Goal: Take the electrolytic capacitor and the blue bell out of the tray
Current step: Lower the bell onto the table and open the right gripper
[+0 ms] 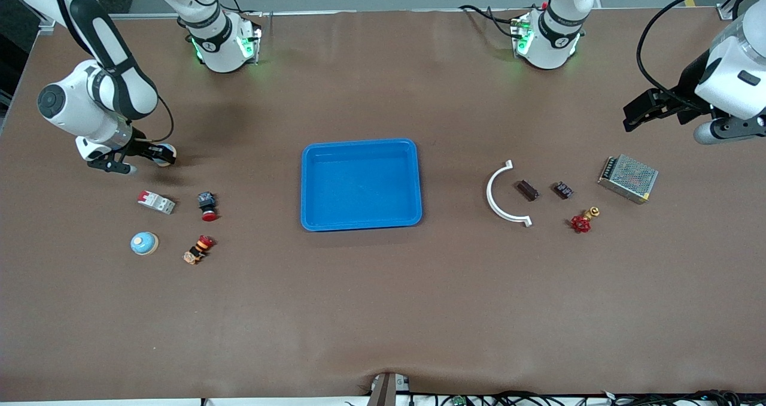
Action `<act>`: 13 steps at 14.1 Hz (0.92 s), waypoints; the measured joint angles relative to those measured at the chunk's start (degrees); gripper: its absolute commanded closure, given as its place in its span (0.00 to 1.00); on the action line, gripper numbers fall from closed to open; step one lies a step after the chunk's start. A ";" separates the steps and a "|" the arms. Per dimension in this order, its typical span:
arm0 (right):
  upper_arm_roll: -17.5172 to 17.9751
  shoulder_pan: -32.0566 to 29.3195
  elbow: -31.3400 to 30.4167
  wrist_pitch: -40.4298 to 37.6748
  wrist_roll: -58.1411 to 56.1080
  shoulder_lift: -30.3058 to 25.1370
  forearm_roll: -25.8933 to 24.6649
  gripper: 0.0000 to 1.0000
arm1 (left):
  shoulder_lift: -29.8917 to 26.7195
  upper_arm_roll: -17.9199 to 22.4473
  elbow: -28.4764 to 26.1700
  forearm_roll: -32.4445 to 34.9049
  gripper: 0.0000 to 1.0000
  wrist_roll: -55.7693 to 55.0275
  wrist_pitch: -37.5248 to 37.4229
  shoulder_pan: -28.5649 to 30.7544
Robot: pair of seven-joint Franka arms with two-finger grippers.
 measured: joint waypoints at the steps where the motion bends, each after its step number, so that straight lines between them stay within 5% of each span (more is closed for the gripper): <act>1: 0.04 0.00 0.00 0.35 -0.01 0.26 0.00 1.00 | 0.00 -0.01 0.00 0.00 0.00 0.00 -0.16 0.00; 13: 0.72 2.81 0.05 3.52 -0.28 3.04 4.54 1.00 | -0.22 -0.18 0.13 0.00 0.00 0.00 -0.22 0.13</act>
